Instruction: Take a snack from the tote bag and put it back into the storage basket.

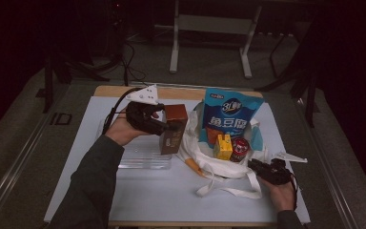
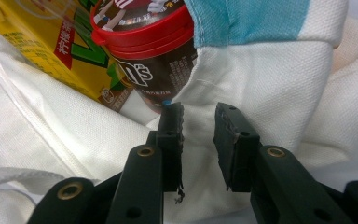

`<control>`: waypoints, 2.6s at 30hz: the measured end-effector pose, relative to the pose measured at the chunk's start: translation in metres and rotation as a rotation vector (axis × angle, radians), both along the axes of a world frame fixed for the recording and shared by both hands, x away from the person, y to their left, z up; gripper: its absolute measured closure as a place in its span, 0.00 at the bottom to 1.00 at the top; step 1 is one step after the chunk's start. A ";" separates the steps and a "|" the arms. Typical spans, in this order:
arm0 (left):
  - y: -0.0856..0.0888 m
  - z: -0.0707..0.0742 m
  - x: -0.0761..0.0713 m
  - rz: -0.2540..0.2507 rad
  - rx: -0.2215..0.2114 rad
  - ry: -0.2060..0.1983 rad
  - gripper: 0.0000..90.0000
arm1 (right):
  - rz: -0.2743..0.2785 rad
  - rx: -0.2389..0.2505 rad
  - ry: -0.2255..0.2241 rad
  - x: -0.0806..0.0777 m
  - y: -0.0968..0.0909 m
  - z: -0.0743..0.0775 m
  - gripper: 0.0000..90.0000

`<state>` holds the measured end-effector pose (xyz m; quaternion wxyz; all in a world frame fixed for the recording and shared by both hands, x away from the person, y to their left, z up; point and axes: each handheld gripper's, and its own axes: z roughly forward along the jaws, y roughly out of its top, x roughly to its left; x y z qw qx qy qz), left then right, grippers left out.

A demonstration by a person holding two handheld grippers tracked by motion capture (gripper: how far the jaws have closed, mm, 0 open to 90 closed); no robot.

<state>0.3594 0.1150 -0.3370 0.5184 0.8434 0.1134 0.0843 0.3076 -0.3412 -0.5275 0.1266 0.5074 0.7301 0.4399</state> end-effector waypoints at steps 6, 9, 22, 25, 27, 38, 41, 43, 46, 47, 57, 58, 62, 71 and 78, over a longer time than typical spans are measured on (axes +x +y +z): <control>0.008 -0.001 0.002 0.020 0.005 0.001 0.48 | -0.001 0.000 -0.001 0.000 0.000 0.000 0.80; 0.011 -0.001 0.003 0.024 0.016 0.003 0.48 | 0.000 0.000 0.001 0.000 0.000 0.000 0.80; 0.027 -0.007 0.005 0.038 0.083 0.030 0.48 | 0.001 0.003 0.001 0.000 0.000 0.000 0.80; 0.032 -0.008 0.006 0.046 0.099 0.033 0.48 | 0.001 0.003 0.002 0.000 0.000 0.000 0.80; 0.036 -0.008 0.006 0.052 0.106 0.035 0.48 | 0.000 0.005 0.000 0.000 0.000 0.000 0.80; 0.050 -0.010 0.005 0.049 0.154 0.047 0.48 | -0.005 0.008 0.000 -0.001 0.000 0.000 0.80; 0.053 -0.012 0.005 0.048 0.167 0.052 0.48 | -0.004 0.008 -0.001 -0.001 0.000 -0.001 0.80; 0.054 -0.013 0.005 0.046 0.175 0.054 0.48 | -0.003 0.009 -0.002 -0.001 0.000 -0.001 0.80; 0.056 -0.015 0.005 0.041 0.199 0.059 0.48 | -0.003 0.009 -0.001 -0.001 0.000 -0.001 0.80; 0.057 -0.016 0.005 0.038 0.209 0.060 0.48 | -0.003 0.007 -0.001 -0.001 0.000 -0.001 0.80; 0.071 -0.023 0.005 0.052 0.263 0.086 0.48 | -0.004 0.003 -0.004 -0.001 0.000 0.000 0.80; 0.072 -0.024 0.006 0.057 0.265 0.090 0.48 | -0.004 0.003 -0.004 -0.001 0.000 0.000 0.80; 0.077 -0.030 0.009 0.069 0.308 0.109 0.48 | -0.002 0.001 -0.004 -0.001 0.000 0.000 0.80; 0.076 -0.045 0.014 0.068 0.392 0.137 0.48 | -0.003 -0.003 -0.002 -0.001 0.001 0.000 0.80; 0.060 -0.056 0.014 0.032 0.431 0.144 0.47 | -0.003 -0.003 -0.002 -0.001 0.001 0.000 0.80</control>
